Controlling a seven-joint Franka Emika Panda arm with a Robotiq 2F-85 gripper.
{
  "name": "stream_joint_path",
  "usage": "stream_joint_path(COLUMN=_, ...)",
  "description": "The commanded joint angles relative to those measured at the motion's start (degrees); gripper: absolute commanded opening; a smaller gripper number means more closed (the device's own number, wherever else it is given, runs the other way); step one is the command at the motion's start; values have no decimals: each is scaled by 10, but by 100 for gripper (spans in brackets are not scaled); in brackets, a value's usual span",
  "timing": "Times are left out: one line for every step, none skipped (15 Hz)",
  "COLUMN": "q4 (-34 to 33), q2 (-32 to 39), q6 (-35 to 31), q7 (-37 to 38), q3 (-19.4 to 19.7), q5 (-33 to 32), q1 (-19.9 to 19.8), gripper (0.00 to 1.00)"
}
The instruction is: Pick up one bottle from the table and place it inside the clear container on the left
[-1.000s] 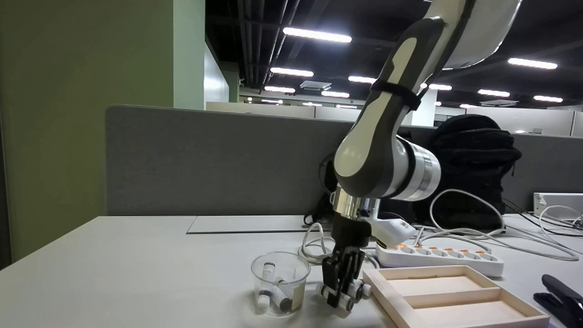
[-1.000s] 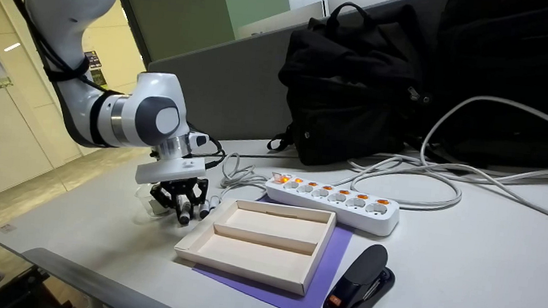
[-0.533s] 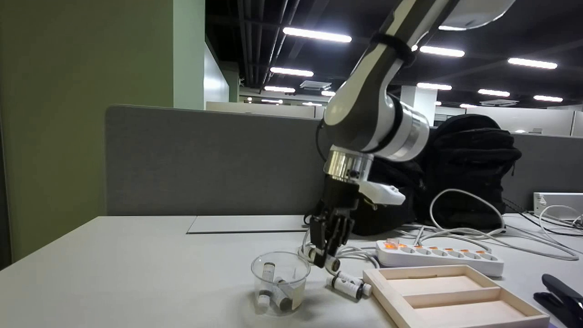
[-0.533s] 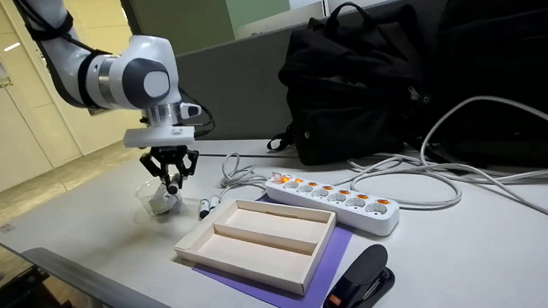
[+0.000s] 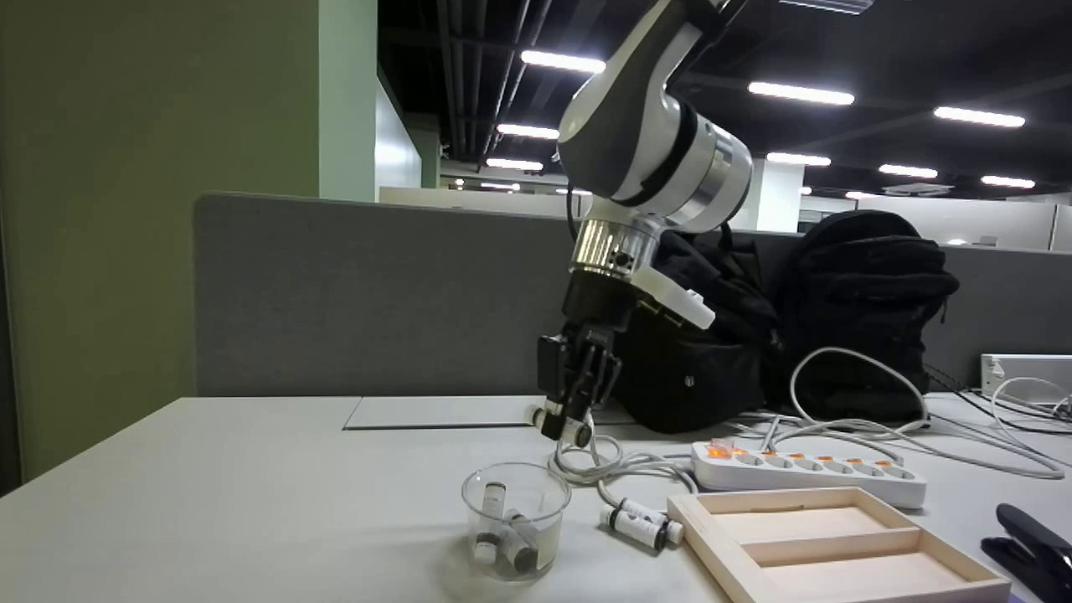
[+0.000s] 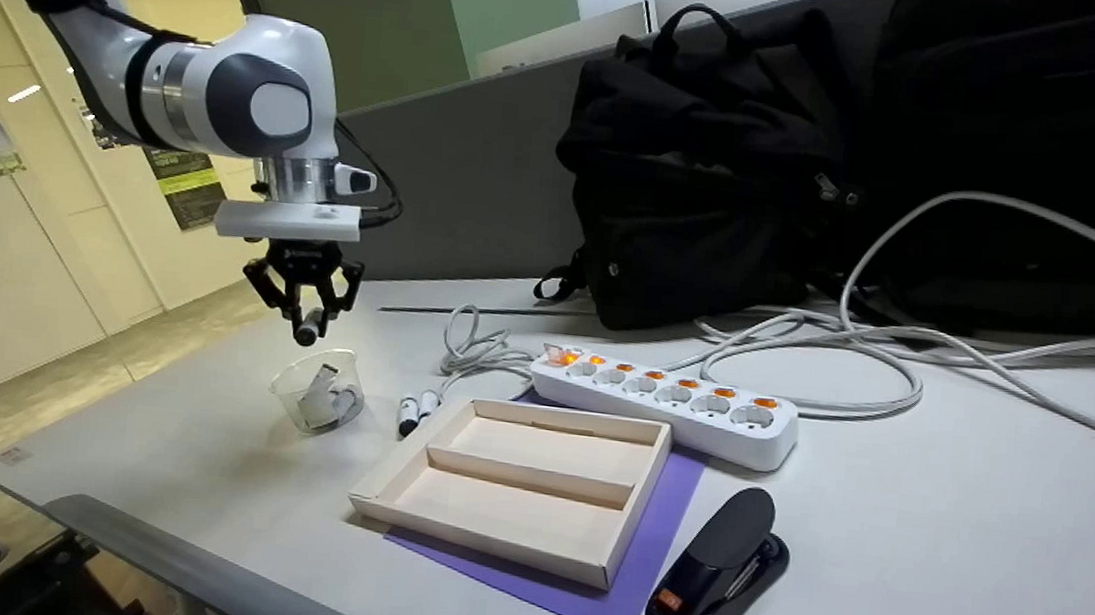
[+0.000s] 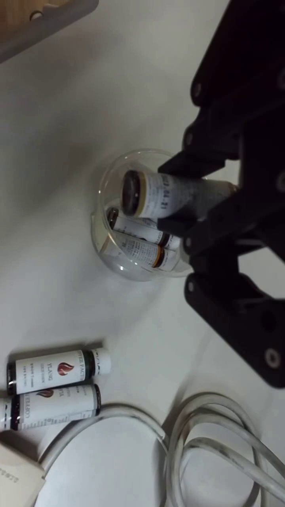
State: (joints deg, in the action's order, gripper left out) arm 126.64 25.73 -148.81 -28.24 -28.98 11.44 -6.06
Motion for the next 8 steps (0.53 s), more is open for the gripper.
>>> stream_joint_path(q4=-34, q2=35, q6=13, q7=-32, q3=21, q5=13, q1=20, gripper=7)
stream_joint_path(q4=-44, q2=51, q6=14, q7=-45, q3=19, q5=15, q1=19, gripper=7)
stream_joint_path(q4=-53, q2=63, q6=17, q7=-53, q3=18, q5=18, q1=18, gripper=7)
stream_joint_path(q4=-64, q2=77, q6=22, q7=-65, q3=12, q5=25, q1=15, gripper=7)
stream_joint_path(q4=-72, q2=87, q6=24, q7=-71, q3=12, q5=27, q1=16, gripper=31)
stream_joint_path(q4=-78, q2=96, q6=28, q7=-79, q3=10, q5=30, q1=14, gripper=55)
stream_joint_path(q4=-83, q2=102, q6=33, q7=-82, q3=10, q5=33, q1=13, gripper=56)
stream_joint_path(q4=-87, q2=104, q6=39, q7=-85, q3=10, q5=36, q1=11, gripper=57)
